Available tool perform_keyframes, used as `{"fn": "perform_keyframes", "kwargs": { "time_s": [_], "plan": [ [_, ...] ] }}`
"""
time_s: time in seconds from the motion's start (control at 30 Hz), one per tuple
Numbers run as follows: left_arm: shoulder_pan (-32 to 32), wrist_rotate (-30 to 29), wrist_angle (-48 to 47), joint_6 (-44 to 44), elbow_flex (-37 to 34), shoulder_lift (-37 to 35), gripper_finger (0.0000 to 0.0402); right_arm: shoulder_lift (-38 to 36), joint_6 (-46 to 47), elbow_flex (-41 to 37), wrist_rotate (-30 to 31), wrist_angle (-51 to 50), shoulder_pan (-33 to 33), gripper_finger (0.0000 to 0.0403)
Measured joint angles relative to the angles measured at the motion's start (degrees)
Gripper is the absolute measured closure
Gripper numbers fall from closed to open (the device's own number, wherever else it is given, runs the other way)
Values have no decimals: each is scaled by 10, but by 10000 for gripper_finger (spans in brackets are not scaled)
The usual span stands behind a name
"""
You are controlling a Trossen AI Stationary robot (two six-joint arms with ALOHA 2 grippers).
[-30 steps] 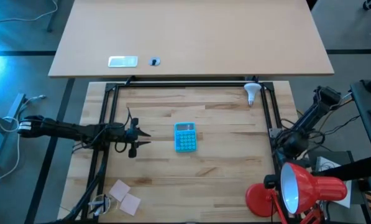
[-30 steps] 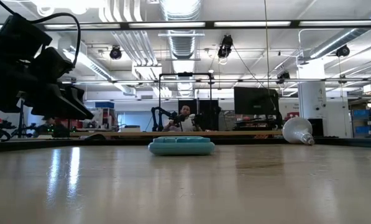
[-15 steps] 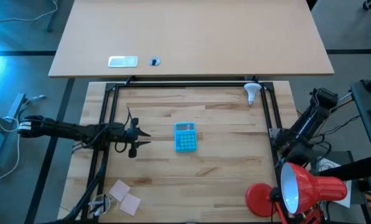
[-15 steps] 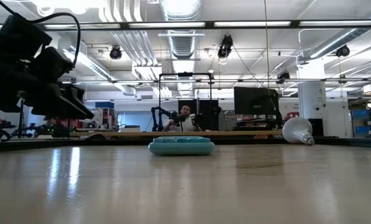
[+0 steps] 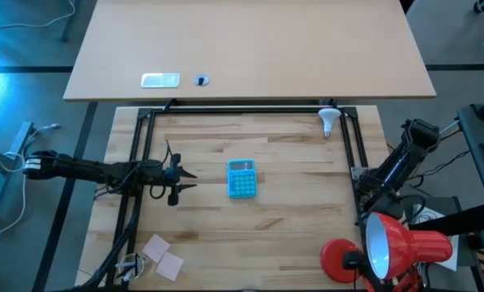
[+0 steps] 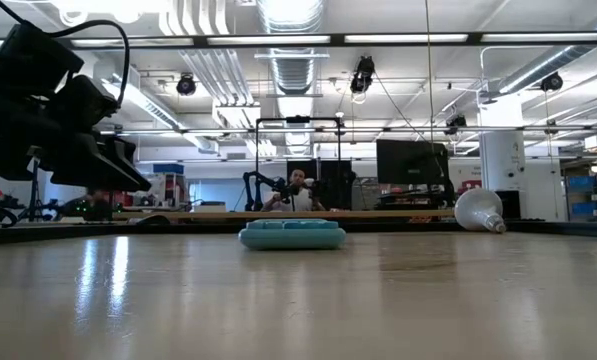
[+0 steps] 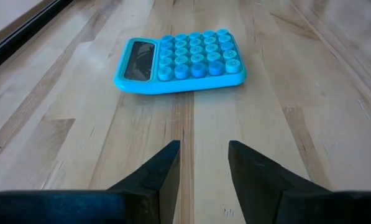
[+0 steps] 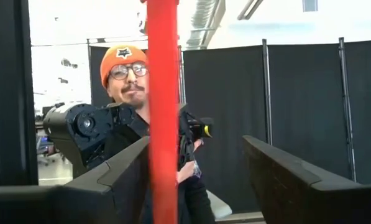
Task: Screw lightbulb
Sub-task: Prepare the orange desk lamp on the center
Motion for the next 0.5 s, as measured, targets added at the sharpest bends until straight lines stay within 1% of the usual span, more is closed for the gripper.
{"fn": "perform_keyframes", "kwargs": {
  "time_s": [0.3,0.5],
  "plan": [
    [0,0,0,0,0,0,274,0,17,6,-2,0,0,179],
    [0,0,0,0,0,0,274,0,14,6,-17,0,13,188]
  ]
}}
